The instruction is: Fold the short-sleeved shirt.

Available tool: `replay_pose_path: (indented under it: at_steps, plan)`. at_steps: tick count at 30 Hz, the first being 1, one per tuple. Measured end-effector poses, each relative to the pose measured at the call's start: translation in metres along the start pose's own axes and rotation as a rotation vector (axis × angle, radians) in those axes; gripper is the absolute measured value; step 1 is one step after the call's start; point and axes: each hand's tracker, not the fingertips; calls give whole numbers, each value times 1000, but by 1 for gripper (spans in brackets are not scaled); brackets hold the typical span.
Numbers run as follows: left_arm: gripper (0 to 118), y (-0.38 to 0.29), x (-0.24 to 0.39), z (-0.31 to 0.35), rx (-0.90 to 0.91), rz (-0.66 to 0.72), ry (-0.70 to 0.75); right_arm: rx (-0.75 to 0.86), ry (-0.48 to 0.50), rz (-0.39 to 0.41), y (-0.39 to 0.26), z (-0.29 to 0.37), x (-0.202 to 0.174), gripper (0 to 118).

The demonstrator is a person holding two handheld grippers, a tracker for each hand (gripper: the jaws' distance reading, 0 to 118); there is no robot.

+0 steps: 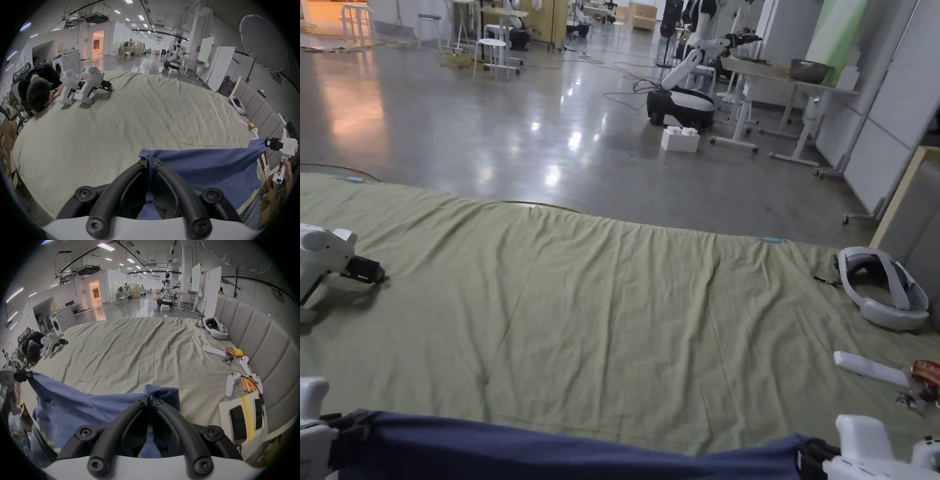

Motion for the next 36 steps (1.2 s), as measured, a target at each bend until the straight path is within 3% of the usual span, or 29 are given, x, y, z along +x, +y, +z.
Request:
replay_pose_path:
  at_steps: [7, 15, 19, 22, 23, 24, 27, 30, 36]
  plan:
    - [8, -65, -8, 33, -32, -20, -1, -74, -42, 18, -79, 43, -1, 7]
    - [8, -128, -19, 30, -151, -20, 28, -231, -82, 21, -155, 37, -6, 7]
    - [17, -136, -18, 33, -173, -19, 46, -243, -89, 22, -163, 36, -7, 7]
    - [50, -133, -23, 38, -163, -25, 86, -223, -112, 43, -154, 42, -12, 8]
    - [57, -128, -20, 46, -152, -14, 85, -212, -123, 58, -150, 45, -14, 13]
    - [68, -124, -20, 51, -137, 2, 81, -191, -151, 87, -147, 46, -14, 30]
    - [70, -107, -12, 68, -36, 18, 58, -92, -202, 165, -133, 59, -21, 60]
    - [72, -89, -1, 75, 50, 8, 24, 18, -179, 178, -114, 71, -30, 60]
    - [72, -54, 50, 75, 278, -82, 10, 284, -107, 61, -71, 85, -60, 60]
